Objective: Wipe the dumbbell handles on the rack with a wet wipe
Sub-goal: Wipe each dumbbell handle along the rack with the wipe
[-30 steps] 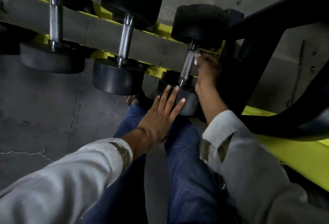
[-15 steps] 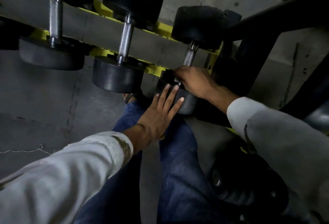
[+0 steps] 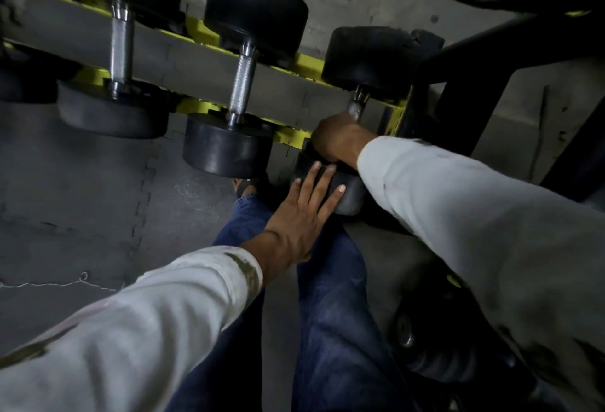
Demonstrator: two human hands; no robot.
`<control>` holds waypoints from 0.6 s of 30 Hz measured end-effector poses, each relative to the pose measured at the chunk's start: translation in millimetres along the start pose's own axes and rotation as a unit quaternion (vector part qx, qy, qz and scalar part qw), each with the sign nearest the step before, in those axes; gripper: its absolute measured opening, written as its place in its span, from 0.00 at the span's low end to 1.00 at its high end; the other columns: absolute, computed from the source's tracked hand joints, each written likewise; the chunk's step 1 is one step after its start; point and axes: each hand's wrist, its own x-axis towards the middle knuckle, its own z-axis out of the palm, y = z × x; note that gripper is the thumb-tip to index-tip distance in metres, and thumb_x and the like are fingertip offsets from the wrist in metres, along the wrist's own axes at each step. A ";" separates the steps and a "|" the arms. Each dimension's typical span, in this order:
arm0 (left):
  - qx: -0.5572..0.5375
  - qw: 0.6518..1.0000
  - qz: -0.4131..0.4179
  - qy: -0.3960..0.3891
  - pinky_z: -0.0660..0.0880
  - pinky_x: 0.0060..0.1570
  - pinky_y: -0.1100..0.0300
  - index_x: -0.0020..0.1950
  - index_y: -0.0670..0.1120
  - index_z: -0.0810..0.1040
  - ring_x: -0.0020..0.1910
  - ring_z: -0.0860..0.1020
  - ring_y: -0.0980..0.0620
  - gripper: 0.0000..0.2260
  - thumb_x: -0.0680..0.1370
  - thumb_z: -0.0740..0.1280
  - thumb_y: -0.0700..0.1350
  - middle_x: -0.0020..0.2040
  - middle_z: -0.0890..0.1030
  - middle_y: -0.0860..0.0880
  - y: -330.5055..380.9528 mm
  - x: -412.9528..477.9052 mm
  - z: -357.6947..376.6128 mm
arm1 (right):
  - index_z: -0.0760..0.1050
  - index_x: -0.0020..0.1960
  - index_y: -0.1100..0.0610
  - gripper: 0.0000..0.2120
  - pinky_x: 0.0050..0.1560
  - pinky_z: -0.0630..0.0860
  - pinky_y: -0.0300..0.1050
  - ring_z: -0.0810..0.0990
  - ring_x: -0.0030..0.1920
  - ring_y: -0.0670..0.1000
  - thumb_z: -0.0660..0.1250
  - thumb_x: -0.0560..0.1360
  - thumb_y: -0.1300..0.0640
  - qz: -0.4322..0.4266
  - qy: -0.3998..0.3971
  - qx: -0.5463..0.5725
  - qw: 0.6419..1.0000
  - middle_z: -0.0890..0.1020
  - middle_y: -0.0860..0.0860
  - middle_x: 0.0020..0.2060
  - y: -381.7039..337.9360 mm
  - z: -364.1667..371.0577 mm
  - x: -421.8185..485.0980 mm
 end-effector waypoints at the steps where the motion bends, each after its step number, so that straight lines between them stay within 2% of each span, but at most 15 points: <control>1: -0.003 1.000 0.002 0.001 0.53 0.78 0.36 0.80 0.41 0.28 0.78 0.33 0.28 0.61 0.73 0.74 0.63 0.77 0.26 0.31 0.7 1.2 -1.2 | 0.79 0.62 0.59 0.14 0.53 0.74 0.52 0.80 0.61 0.61 0.61 0.81 0.58 -0.007 -0.025 0.032 0.999 0.80 0.57 0.63 -0.2 -2.0 0.8; 4: -0.003 1.000 0.000 0.005 0.53 0.78 0.36 0.80 0.41 0.29 0.78 0.34 0.28 0.60 0.73 0.74 0.61 0.76 0.26 0.31 0.3 1.3 -0.3 | 0.78 0.60 0.58 0.13 0.45 0.75 0.47 0.81 0.52 0.60 0.60 0.80 0.56 -0.033 -0.052 0.089 0.994 0.81 0.56 0.60 6.1 -2.5 -1.6; 6: 0.003 1.000 -0.003 0.011 0.54 0.78 0.36 0.80 0.40 0.29 0.78 0.34 0.27 0.61 0.72 0.73 0.63 0.75 0.25 0.30 0.5 1.2 2.4 | 0.77 0.63 0.57 0.14 0.46 0.77 0.46 0.81 0.54 0.60 0.60 0.81 0.55 -0.062 -0.035 0.090 0.993 0.81 0.56 0.59 16.5 1.9 -10.6; 9: 0.011 1.000 -0.002 0.012 0.54 0.78 0.37 0.80 0.40 0.28 0.78 0.34 0.27 0.63 0.71 0.73 0.66 0.75 0.25 0.29 0.4 0.8 2.3 | 0.78 0.64 0.53 0.14 0.48 0.76 0.47 0.81 0.58 0.58 0.62 0.80 0.55 -0.065 0.062 0.062 0.994 0.83 0.54 0.58 27.3 21.8 -31.9; 11: 0.006 1.000 0.000 0.012 0.54 0.78 0.37 0.80 0.40 0.28 0.78 0.34 0.27 0.63 0.71 0.73 0.67 0.76 0.26 0.29 1.0 0.8 1.4 | 0.78 0.63 0.48 0.14 0.44 0.74 0.44 0.83 0.56 0.55 0.61 0.79 0.53 -0.070 0.173 0.063 0.980 0.83 0.50 0.59 27.8 43.7 -43.1; 13: 0.000 1.000 0.001 0.010 0.54 0.78 0.37 0.80 0.40 0.28 0.78 0.33 0.27 0.62 0.72 0.73 0.66 0.76 0.26 0.29 1.3 0.4 1.0 | 0.75 0.67 0.45 0.17 0.38 0.73 0.43 0.85 0.51 0.55 0.61 0.79 0.52 -0.081 0.243 0.064 0.965 0.80 0.46 0.64 31.5 67.7 -43.4; 15: 0.000 1.000 0.000 0.012 0.54 0.78 0.37 0.80 0.40 0.28 0.78 0.33 0.27 0.61 0.73 0.73 0.64 0.76 0.25 0.30 1.0 0.1 1.9 | 0.73 0.71 0.48 0.21 0.37 0.77 0.46 0.85 0.45 0.59 0.63 0.78 0.57 -0.037 0.288 0.091 0.952 0.76 0.48 0.70 46.6 78.4 -35.1; 18: -0.008 1.000 0.002 0.011 0.53 0.78 0.37 0.81 0.41 0.30 0.78 0.33 0.28 0.60 0.73 0.73 0.63 0.76 0.25 0.30 0.1 -0.1 1.1 | 0.73 0.69 0.51 0.19 0.36 0.79 0.50 0.83 0.45 0.60 0.58 0.80 0.56 0.083 0.371 0.150 0.913 0.76 0.50 0.68 58.6 77.7 -24.0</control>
